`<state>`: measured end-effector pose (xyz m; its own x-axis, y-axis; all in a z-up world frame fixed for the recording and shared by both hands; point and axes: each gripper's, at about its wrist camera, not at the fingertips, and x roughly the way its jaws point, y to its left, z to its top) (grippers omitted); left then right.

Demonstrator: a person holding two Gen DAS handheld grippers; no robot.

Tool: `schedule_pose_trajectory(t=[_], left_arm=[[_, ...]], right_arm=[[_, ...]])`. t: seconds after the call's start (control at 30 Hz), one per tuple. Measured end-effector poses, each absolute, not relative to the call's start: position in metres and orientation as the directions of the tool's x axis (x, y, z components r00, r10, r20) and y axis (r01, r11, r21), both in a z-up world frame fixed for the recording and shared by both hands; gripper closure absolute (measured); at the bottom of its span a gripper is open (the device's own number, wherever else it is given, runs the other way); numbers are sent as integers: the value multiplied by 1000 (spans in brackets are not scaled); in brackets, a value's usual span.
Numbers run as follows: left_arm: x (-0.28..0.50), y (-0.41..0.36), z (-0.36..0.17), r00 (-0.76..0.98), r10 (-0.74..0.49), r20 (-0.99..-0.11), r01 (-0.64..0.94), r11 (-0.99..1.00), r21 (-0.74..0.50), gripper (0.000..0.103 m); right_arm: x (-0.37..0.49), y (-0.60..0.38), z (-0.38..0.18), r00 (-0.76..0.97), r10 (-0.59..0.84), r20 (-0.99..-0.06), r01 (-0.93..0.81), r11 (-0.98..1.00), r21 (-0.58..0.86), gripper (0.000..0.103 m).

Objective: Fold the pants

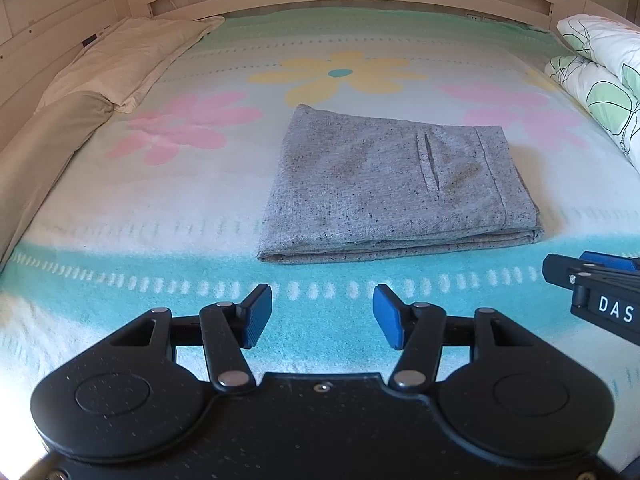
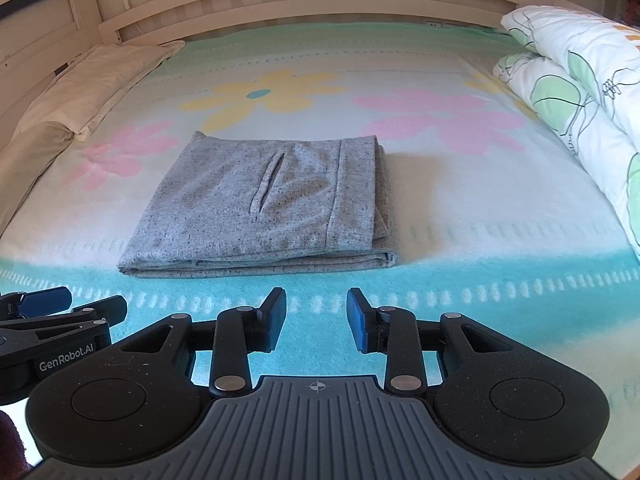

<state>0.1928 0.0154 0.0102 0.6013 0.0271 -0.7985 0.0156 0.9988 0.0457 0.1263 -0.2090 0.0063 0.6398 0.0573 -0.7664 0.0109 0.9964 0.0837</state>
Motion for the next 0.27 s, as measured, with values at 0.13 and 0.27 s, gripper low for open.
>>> schedule_pose_trajectory(t=[0.13,0.27], left_arm=[[192,14,10,607,34,-794,22,998,59,41],[192,13,9,608,31,-793,28,998,61,42]], right_arm=[[127,-210,6,640,50,-767,14,997,76,70],[127,-210,5,638,45,-768,15,997,71,70]])
